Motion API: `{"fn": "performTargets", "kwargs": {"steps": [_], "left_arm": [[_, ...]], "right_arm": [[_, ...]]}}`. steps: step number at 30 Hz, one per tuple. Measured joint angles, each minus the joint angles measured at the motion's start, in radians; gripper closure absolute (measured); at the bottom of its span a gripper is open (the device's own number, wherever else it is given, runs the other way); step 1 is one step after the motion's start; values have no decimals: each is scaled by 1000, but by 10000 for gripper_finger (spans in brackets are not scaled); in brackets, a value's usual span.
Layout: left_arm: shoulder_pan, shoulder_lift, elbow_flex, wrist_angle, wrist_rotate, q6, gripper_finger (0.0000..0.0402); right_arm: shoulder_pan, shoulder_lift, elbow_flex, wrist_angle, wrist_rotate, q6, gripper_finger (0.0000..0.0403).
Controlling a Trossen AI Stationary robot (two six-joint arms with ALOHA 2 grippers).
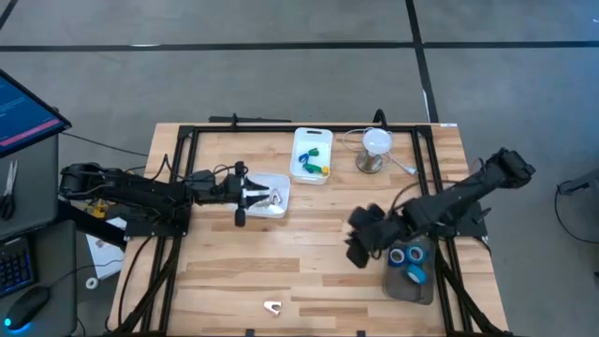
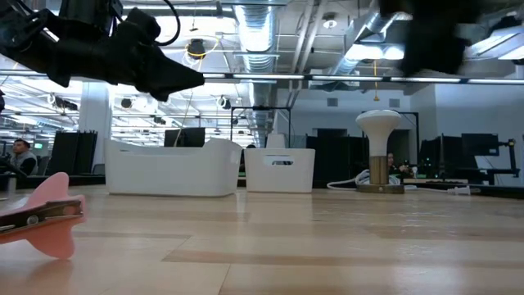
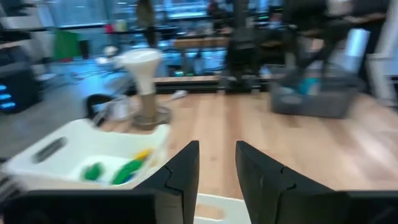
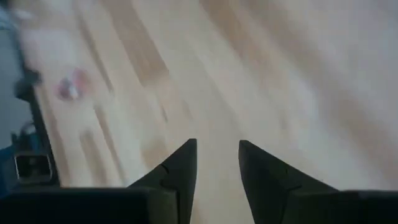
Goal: Pick and place Stapler, Stapler remover, tape
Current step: Put the pink staple remover into the bottom white bin
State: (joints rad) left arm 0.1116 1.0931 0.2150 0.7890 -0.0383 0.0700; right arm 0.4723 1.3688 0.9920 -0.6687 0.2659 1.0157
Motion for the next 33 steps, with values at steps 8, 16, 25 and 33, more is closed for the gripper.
{"fn": "performTargets", "kwargs": {"steps": [8, 16, 25, 33], "left_arm": [[-18, 0, 0, 3, 136, -47, 326], [-182, 0, 0, -1, -47, -72, 396], [-453, 0, 60, -200, -411, -51, 400], [-559, 2, 262, -585, -493, -139, 400]], "right_arm": [[-133, 14, 1, 404, 80, -653, 292], [-253, 37, 1, 414, 208, -764, 312], [-319, 67, -11, 429, 239, -907, 388], [-368, 69, -141, 630, 257, -967, 388]]}}
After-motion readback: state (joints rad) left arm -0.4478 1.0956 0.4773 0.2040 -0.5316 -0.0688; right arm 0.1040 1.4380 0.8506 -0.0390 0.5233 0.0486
